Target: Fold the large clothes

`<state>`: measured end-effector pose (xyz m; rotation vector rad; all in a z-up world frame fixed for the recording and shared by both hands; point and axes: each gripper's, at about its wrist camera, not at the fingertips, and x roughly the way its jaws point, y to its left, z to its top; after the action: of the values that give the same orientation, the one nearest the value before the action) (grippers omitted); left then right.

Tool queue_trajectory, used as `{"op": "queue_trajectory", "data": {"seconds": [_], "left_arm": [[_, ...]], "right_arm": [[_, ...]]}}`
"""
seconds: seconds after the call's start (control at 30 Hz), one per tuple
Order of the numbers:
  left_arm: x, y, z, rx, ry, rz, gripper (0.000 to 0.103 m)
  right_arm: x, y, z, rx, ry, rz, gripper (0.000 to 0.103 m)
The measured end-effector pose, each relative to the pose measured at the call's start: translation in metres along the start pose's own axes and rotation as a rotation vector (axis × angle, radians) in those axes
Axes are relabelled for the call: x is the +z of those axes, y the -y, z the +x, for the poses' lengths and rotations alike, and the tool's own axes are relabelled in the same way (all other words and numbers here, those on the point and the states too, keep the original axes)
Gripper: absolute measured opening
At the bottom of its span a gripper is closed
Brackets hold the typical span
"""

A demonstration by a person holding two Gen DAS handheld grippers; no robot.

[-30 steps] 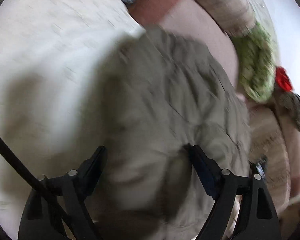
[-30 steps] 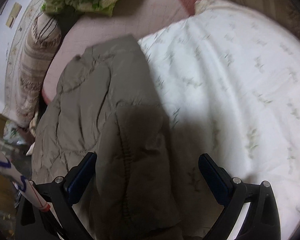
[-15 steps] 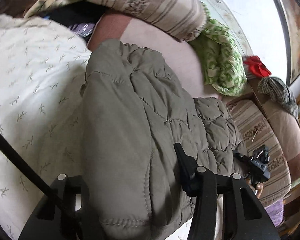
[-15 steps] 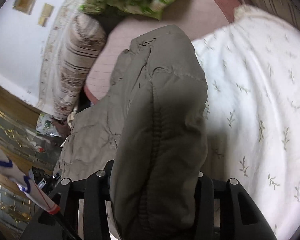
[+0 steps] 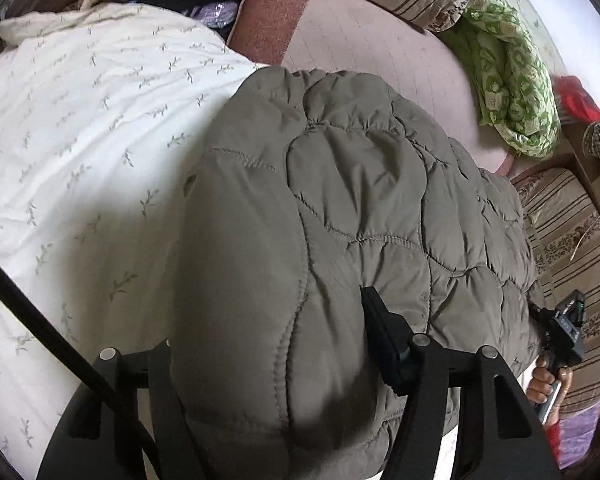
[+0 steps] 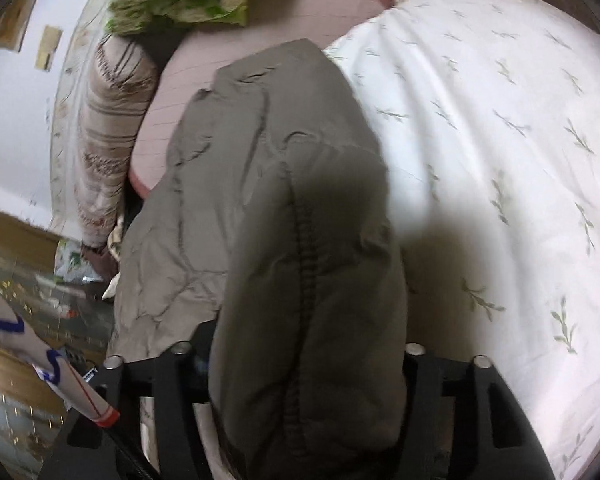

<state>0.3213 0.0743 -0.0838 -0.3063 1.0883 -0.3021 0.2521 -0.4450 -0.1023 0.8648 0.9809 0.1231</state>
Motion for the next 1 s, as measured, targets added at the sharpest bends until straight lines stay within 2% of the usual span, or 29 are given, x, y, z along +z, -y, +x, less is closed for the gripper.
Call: {"op": "queue_trajectory", "data": {"seconds": [0.1, 0.2, 0.33, 0.4, 0.5, 0.57, 0.63, 0.73, 0.83, 0.93, 1.0], "left_arm": [[-0.004, 0.0, -0.008, 0.007, 0.022, -0.012, 0.063], [-0.005, -0.007, -0.023, -0.035, 0.059, -0.055, 0.063], [-0.005, -0.029, -0.051, -0.111, 0.142, -0.145, 0.063], [-0.004, -0.039, -0.066, -0.072, 0.206, -0.203, 0.063], [-0.002, -0.02, -0.073, 0.023, 0.255, -0.135, 0.063], [-0.004, 0.004, -0.068, 0.061, 0.258, -0.045, 0.063], [-0.007, 0.025, -0.054, 0.105, 0.226, 0.045, 0.065], [-0.01, 0.029, -0.024, 0.195, 0.145, 0.089, 0.067], [-0.011, 0.019, 0.002, 0.23, 0.095, 0.083, 0.076], [-0.011, 0.024, 0.003, 0.265, 0.113, 0.107, 0.078], [-0.013, 0.028, -0.007, 0.275, 0.161, 0.108, 0.078]], "right_arm": [[-0.002, -0.004, -0.007, -0.04, 0.026, -0.01, 0.072], [-0.002, -0.007, -0.025, -0.096, 0.086, -0.008, 0.072], [0.0, -0.013, -0.071, -0.188, 0.261, -0.012, 0.077], [0.0, -0.015, -0.094, -0.242, 0.359, -0.001, 0.078], [-0.003, -0.031, -0.106, -0.277, 0.422, -0.044, 0.078], [-0.007, -0.058, -0.096, -0.271, 0.412, -0.127, 0.065], [-0.012, -0.078, -0.079, -0.254, 0.365, -0.209, 0.062], [-0.02, -0.093, -0.045, -0.256, 0.278, -0.284, 0.062], [-0.018, -0.086, -0.012, -0.334, 0.233, -0.307, 0.062], [-0.018, -0.086, 0.008, -0.436, 0.234, -0.385, 0.062], [-0.023, -0.092, 0.008, -0.495, 0.251, -0.429, 0.062]]}}
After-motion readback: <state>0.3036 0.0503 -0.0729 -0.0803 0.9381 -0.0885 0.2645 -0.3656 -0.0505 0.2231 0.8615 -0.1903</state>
